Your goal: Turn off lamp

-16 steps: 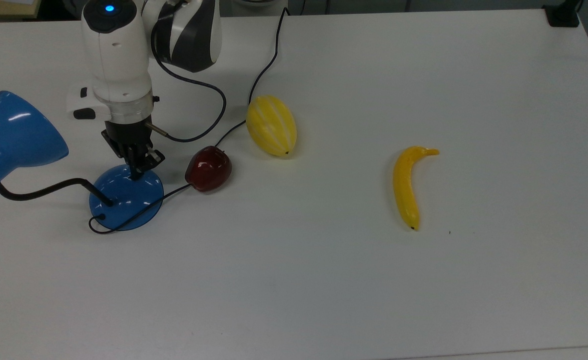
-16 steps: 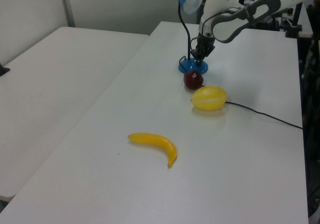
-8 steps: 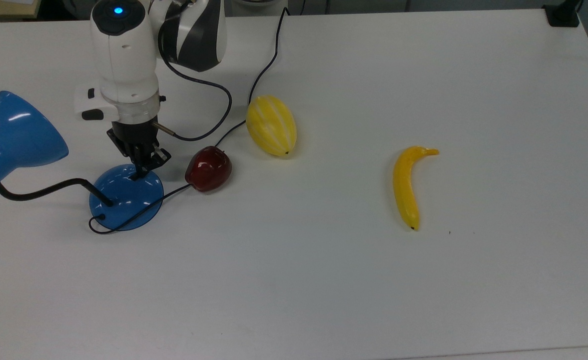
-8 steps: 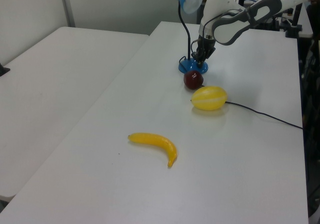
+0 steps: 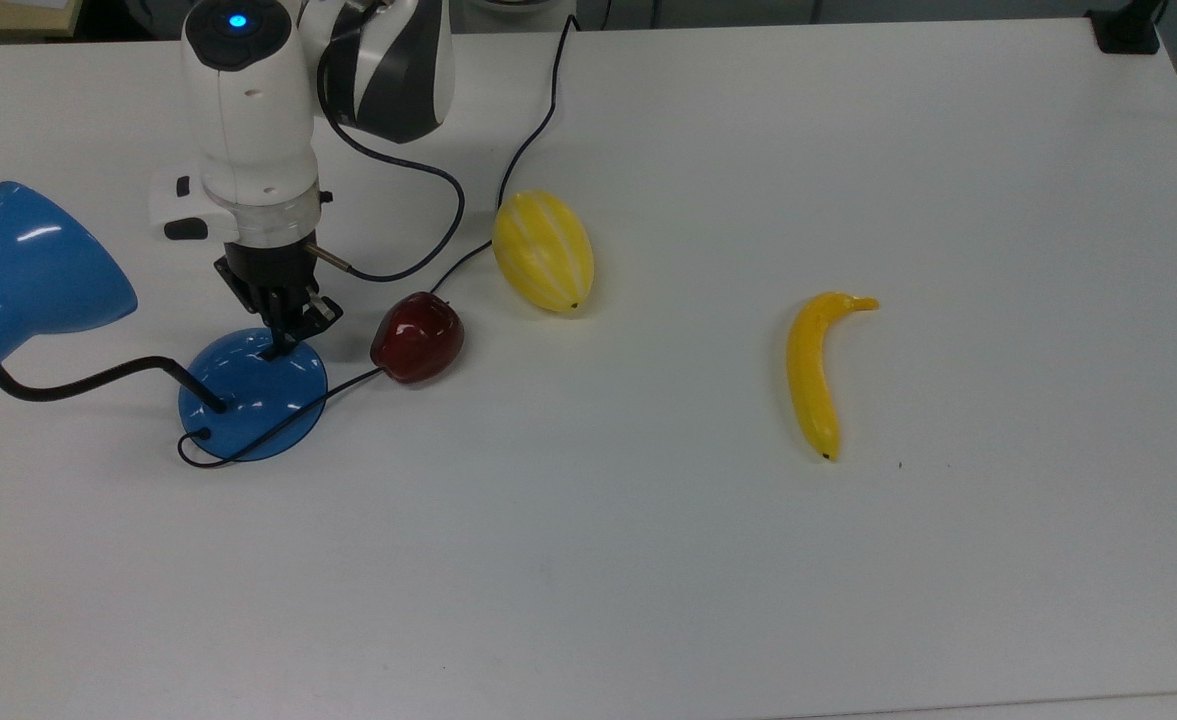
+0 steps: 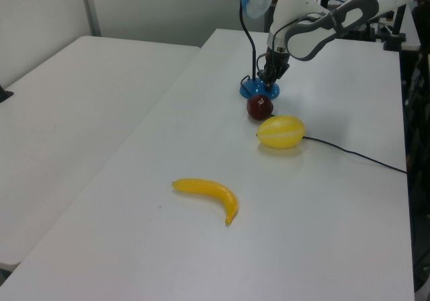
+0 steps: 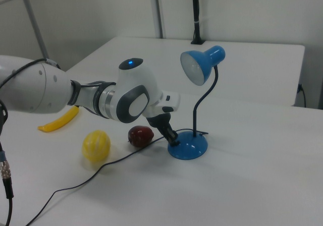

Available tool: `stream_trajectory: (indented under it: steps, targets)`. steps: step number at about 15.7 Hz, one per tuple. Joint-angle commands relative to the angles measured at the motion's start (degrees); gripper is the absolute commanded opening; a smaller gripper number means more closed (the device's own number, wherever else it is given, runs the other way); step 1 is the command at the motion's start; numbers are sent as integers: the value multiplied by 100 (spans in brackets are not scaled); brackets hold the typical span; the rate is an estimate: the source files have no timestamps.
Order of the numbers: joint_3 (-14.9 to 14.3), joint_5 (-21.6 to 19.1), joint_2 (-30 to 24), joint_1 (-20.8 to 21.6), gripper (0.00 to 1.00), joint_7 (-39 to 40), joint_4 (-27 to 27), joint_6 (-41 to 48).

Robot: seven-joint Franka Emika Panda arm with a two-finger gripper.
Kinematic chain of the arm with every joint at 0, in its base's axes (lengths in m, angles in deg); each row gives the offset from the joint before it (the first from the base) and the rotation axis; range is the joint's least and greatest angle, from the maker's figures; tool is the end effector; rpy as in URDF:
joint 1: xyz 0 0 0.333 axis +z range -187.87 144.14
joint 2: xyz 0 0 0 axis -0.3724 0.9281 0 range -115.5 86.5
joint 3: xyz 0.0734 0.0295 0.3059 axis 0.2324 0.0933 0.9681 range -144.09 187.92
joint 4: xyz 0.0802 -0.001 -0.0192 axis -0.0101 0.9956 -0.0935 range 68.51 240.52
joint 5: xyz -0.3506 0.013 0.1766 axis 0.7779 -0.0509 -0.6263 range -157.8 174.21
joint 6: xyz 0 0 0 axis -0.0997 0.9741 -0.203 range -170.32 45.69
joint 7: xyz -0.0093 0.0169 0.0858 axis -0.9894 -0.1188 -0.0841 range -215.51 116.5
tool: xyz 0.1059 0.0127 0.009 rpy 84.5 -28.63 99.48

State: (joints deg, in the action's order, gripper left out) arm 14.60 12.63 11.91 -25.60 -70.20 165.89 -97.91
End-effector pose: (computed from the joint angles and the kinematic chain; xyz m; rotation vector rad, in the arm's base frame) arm 0.6699 -0.1215 0.3304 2.9411 -0.7170 0.4097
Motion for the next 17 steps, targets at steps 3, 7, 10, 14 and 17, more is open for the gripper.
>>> stream_trajectory:
  steps: [3, 7, 10, 14, 17]
  targets:
    - [-24, 50, -566, 30, 0, 30, 32, 1021]
    - [20, -30, -1119, 109, 0, 461, -13, 1891]
    - [107, -56, -1708, 136, 0, 689, -13, 2690]
    - [389, -328, -2227, 136, 11, 1102, -13, 3728]
    - [477, -346, -2588, 250, 41, 1322, 14, 4273]
